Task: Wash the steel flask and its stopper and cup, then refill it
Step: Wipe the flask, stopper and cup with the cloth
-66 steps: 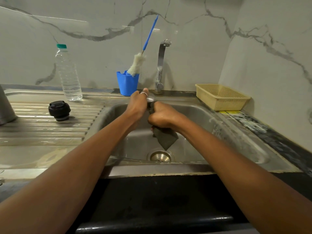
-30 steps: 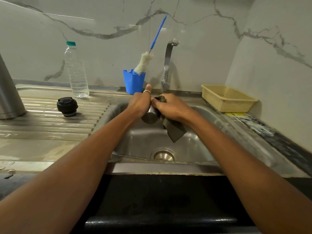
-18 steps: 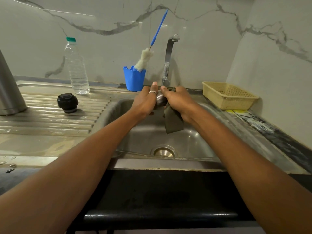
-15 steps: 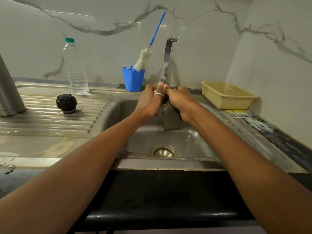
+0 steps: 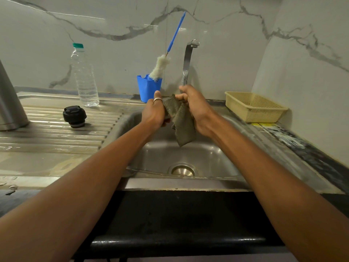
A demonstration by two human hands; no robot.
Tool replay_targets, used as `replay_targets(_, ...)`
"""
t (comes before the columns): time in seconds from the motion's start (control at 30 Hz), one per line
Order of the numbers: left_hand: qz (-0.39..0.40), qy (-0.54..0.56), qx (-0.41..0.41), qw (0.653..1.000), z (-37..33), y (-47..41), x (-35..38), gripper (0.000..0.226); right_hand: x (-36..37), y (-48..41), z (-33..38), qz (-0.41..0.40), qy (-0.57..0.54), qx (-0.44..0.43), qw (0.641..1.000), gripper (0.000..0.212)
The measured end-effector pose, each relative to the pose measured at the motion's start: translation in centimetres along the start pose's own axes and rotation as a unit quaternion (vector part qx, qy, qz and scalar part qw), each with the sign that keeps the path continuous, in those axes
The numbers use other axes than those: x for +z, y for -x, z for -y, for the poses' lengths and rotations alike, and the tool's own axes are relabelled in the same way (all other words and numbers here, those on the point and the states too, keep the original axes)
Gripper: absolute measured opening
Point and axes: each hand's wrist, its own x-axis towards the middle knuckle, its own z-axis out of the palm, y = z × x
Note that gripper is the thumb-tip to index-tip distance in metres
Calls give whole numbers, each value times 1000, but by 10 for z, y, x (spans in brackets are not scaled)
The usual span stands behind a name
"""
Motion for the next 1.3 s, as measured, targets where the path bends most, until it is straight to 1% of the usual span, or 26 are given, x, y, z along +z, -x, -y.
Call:
replay_targets(0.03,-2,8,-5,1000,0,-1,0,60,0,-2,-1,-6,3,9,1000,37)
replay_targets(0.1,-2,9,-8,1000,-1,-1,0,64,0,-4,-5,-19,53,13,998,26)
replay_targets(0.13,0,3,-3,1000,0,-1,0,64,1,-4,-7,-21,81,11,996,25)
replay_targets(0.2,0,-27,23,999,3,0,0,62,1,-4,-11,-26,109,7,994,32)
replay_targets(0.27,-3,-82,72,994,3,4,1,60,1,-3,-11,-40,97,8,994,32)
replay_targets(0.33,-13,-150,130,980,3,7,2,59,-2,-5,-10,-64,71,4,995,32)
replay_targets(0.47,-24,-248,286,925,4,11,0,50,-8,-7,-6,-91,22,13,996,31)
replay_targets(0.53,-24,-261,317,912,2,11,-1,44,-9,-7,-5,-84,0,23,996,28)
replay_targets(0.57,-29,-256,309,916,2,10,0,42,-9,-8,-6,-76,-3,24,997,26)
replay_targets(0.6,-34,-241,281,928,2,10,0,41,-8,-9,-8,-67,-1,21,998,24)
replay_targets(0.67,-25,-182,174,967,2,6,3,43,-6,-10,-13,-49,23,19,998,24)
replay_targets(0.73,-9,-118,37,992,4,3,5,47,-4,-9,-16,-35,73,20,997,26)
replay_targets(0.8,-5,-54,-95,994,3,2,4,46,-1,-6,-18,-24,130,7,991,28)
replay_targets(0.83,-1,-16,-140,990,3,2,3,46,0,-5,-19,-21,153,-4,988,30)
replay_targets(0.9,10,27,-174,984,1,2,1,51,1,-6,-20,-22,185,-26,982,32)
replay_targets(0.93,6,13,-157,988,0,4,2,57,2,-6,-20,-27,190,-31,981,32)
replay_targets(0.97,-3,-29,-116,993,0,5,3,63,1,-7,-19,-35,183,-30,982,31)
replay_targets(1.0,-15,-92,-55,994,1,6,4,66,1,-8,-19,-46,166,-25,985,32)
replay_targets(1.03,-31,-159,21,987,1,11,4,66,0,-9,-17,-60,135,-14,989,33)
replay_targets(1.07,-44,-217,104,970,0,16,3,62,-2,-9,-15,-75,89,2,993,32)
replay_targets(1.1,-53,-268,193,943,-3,21,2,58,-5,-9,-12,-86,33,23,995,29)
replay_targets(1.17,-48,-371,355,857,-4,23,1,54,-13,-10,-6,-90,-78,72,990,23)
replay_targets(1.2,-43,-412,400,818,-4,21,1,53,-17,-10,-5,-88,-113,91,985,22)
replay_targets(1.23,-39,-432,423,795,-4,19,1,52,-20,-11,-5,-85,-128,102,983,22)
replay_targets(1.27,-38,-435,421,795,-5,18,1,51,-21,-12,-6,-80,-130,106,983,21)
replay_targets(1.3,-36,-416,404,814,-5,19,1,49,-20,-14,-7,-79,-120,103,984,20)
